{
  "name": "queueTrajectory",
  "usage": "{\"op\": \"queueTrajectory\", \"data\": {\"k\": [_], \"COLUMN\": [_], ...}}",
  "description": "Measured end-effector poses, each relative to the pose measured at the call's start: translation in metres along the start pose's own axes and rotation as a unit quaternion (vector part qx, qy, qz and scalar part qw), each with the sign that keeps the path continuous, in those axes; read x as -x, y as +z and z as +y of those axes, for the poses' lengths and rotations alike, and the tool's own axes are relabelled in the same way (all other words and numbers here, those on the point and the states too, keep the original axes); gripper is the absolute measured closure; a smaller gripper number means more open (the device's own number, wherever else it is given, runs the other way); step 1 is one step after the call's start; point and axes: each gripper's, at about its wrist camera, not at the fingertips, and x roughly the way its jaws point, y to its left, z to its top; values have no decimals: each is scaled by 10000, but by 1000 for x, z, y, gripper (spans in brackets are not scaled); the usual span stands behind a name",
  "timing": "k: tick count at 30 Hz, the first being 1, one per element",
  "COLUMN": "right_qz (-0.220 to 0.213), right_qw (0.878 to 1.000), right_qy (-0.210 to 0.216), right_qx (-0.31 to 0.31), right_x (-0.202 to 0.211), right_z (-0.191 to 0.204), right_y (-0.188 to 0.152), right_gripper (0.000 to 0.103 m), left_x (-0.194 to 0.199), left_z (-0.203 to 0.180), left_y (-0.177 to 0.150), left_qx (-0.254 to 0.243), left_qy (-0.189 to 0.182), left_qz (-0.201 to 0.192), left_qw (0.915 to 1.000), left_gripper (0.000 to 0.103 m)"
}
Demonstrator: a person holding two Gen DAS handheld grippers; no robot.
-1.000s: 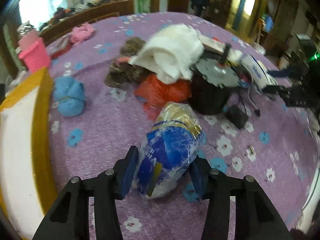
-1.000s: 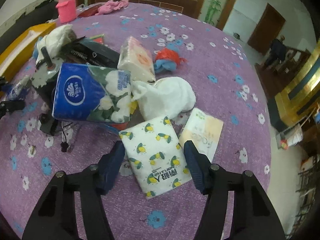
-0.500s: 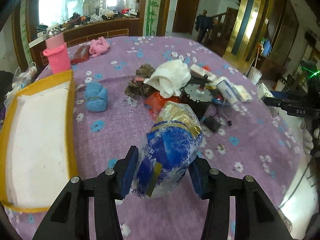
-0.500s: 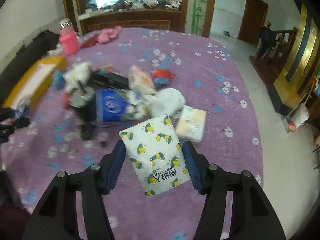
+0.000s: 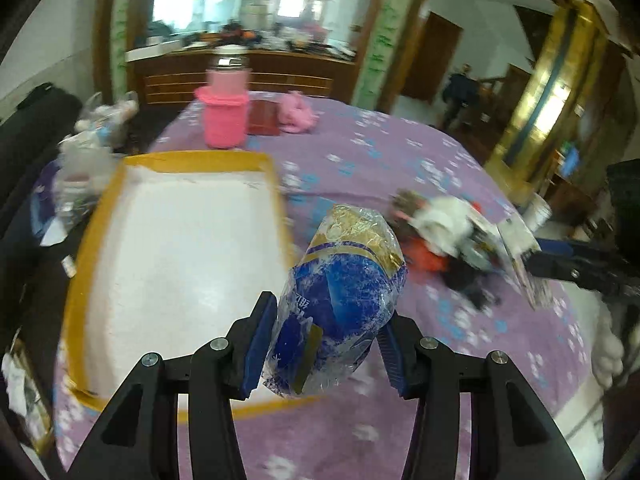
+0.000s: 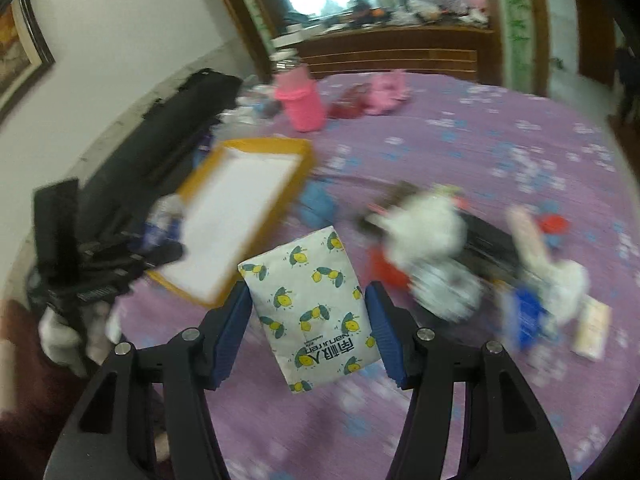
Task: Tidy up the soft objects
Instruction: 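Carry both items into the yellow tray and open both tools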
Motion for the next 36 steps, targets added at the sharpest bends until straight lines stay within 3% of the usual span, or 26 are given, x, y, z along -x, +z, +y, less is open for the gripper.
{"op": "queueTrajectory", "data": {"k": [4, 11, 17, 20, 21, 23, 25, 29, 31, 34, 36], "right_qz": [80, 387, 557, 581, 567, 525, 501, 308, 137, -142, -226], "right_qw": [9980, 9893, 9839, 9833, 9836, 9845, 9860, 9893, 9924, 9966, 9977], "right_qy": [495, 827, 748, 670, 640, 581, 484, 217, -111, -595, -575], "right_qx": [-391, -1141, -1525, -1588, -1591, -1568, -1516, -1412, -1219, -545, -272], "right_x": [-53, -161, -223, -239, -241, -245, -248, -243, -226, -184, -152], "right_z": [24, 39, 30, 27, 26, 25, 25, 23, 25, 49, 68], "right_y": [44, 105, 130, 136, 138, 140, 143, 146, 146, 143, 138], "right_gripper": [45, 45, 44, 43, 43, 41, 35, 35, 35, 35, 35], "left_x": [-22, -76, -133, -155, -160, -167, -171, -167, -158, -155, -162], "left_z": [45, 91, 114, 118, 119, 121, 123, 121, 116, 103, 91], "left_y": [29, 68, 94, 102, 103, 105, 105, 102, 92, 71, 59], "left_qx": [553, 1143, 1392, 1405, 1407, 1447, 1491, 1530, 1646, 1812, 1687], "left_qy": [47, 199, 239, 315, 331, 405, 401, 534, 505, 172, 118], "left_qz": [91, 272, 438, 466, 448, 377, 310, 240, 155, 177, 402], "left_qw": [9984, 9929, 9890, 9885, 9885, 9879, 9875, 9865, 9849, 9831, 9848], "left_gripper": [55, 55, 55, 49, 46, 29, 22, 22, 20, 19, 20]}}
